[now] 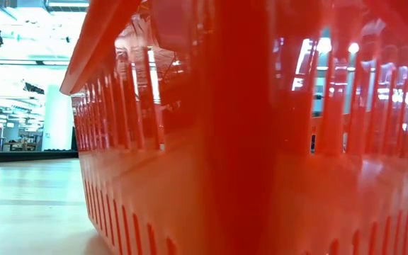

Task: Stack baskets on shelf by color
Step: Stack the orange bin on top of the orange bin on the shelf

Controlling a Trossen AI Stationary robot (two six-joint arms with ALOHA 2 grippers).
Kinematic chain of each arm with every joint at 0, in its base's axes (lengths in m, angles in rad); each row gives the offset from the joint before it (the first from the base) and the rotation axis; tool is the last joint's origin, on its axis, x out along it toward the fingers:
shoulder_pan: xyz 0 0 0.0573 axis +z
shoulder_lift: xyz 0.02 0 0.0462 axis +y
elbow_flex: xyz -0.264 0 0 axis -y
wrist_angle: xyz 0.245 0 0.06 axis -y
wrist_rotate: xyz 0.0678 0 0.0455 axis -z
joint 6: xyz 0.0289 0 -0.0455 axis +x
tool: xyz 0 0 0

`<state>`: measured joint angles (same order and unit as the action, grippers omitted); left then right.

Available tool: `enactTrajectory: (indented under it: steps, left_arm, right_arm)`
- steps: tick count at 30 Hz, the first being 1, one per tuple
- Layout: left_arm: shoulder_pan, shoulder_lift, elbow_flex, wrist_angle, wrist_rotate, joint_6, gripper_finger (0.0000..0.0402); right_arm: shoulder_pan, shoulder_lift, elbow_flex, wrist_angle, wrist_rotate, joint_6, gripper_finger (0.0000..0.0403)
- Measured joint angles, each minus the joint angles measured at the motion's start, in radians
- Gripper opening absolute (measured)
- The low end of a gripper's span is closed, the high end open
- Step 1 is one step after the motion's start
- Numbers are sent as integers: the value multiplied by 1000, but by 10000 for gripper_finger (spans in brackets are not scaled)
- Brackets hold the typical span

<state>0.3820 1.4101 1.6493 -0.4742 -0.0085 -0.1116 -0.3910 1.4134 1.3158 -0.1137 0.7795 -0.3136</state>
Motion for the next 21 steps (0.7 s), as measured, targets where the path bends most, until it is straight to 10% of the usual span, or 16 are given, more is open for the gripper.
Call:
enactTrajectory:
  steps: [14, 21]
  left_arm:
    - [-190, 35, -2, -423, -358, -194, 286]
    - [-253, 57, -2, -422, -464, -217, 286]
  right_arm:
    - [-249, -1, 317, -680, -733, 432, 2]
    - [-278, 9, 269, -775, -781, 596, 2]
